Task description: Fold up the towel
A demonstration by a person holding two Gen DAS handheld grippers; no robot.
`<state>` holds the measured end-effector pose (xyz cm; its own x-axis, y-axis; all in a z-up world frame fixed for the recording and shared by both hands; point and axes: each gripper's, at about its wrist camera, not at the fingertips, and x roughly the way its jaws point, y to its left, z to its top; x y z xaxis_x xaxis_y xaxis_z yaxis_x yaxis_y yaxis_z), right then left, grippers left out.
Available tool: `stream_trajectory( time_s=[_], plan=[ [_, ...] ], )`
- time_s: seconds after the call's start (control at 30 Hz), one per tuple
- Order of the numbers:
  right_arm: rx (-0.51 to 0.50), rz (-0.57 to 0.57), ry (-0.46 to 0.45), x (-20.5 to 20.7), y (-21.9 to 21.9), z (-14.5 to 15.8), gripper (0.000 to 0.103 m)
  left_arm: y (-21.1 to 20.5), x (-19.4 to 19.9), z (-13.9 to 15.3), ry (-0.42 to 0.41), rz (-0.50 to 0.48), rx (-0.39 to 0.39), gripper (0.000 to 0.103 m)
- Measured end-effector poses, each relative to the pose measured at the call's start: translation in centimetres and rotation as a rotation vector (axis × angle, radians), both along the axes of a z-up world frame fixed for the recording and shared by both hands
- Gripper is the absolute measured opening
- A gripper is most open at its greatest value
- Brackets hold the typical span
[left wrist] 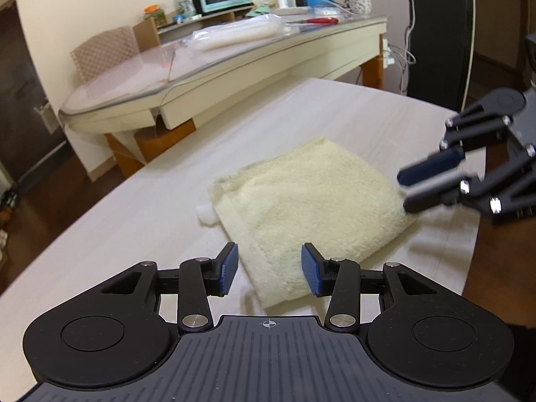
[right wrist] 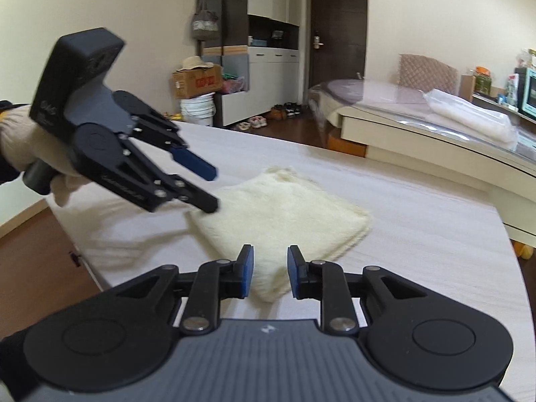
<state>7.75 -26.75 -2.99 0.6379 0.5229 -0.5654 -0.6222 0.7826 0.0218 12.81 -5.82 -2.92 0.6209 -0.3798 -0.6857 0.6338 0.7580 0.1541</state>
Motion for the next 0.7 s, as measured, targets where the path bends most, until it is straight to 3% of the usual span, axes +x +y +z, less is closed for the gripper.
stream_trajectory(
  time_s=[0.27,0.5,0.7],
  plan=[
    [-0.057,0.041,0.014,0.3,1.3,-1.1,0.027,-0.2,-0.5,-0.2,0.012,0.028,-0.019,0.048],
    [-0.212,0.045,-0.057,0.2,2.2,-1.3,0.025,-0.6,-1.5,-0.6,0.033,0.047,-0.062,0.049],
    [-0.22,-0.009,-0.057,1.1,0.8,-1.3,0.027,-0.8,-2.6,-1.0,0.043,0.07,-0.102,0.05]
  ],
)
